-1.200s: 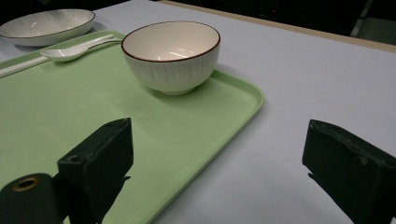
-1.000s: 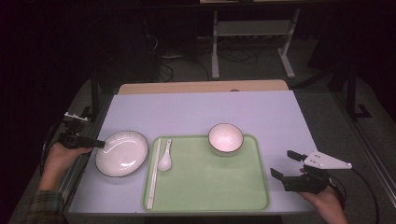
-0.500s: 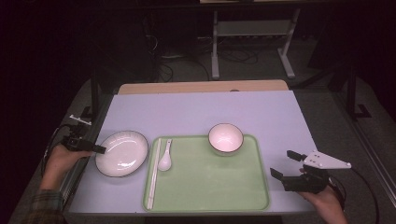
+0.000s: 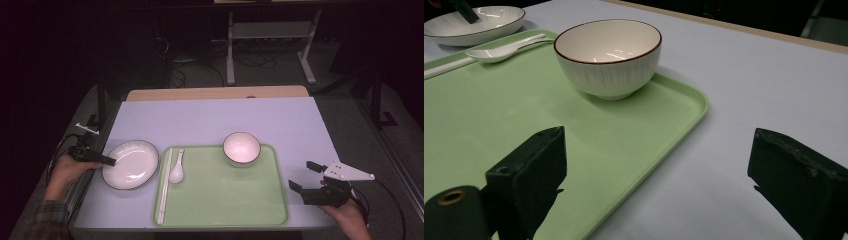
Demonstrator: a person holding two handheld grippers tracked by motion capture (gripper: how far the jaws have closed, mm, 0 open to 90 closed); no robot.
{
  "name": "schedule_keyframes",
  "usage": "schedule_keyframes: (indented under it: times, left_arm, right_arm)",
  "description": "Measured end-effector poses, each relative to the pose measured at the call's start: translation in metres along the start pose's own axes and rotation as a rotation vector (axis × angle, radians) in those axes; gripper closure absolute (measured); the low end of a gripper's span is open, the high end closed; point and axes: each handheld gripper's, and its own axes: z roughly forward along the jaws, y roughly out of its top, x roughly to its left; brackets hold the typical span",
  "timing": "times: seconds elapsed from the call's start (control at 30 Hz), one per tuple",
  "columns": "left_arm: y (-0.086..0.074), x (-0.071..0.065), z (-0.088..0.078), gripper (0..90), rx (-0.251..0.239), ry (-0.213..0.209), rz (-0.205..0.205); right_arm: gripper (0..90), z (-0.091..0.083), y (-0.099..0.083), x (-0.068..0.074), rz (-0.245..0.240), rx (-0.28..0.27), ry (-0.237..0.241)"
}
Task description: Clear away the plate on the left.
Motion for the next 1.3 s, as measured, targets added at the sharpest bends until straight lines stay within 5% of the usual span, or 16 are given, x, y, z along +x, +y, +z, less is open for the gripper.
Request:
schedule_keyframes:
  times: [0.2, 0.5, 1.3]
  left_arm:
    - [0.001, 0.008, -0.003, 78.7, -0.001, -0.054, -0.051]
    - [0.006, 0.004, -0.009, 83.7, -0.030, -0.054, -0.070]
    - [0.014, -0.021, -0.047, 86.1, -0.142, -0.044, 0.016]
  right_arm:
    - [8.2, 0.001, 0.000, 0.000, 0.001, 0.001, 0.000]
    - [8.2, 0.000, 0.000, -0.001, 0.001, -0.003, -0.006]
    - [8.1, -0.002, 0.000, -0.002, 0.000, -0.012, -0.012]
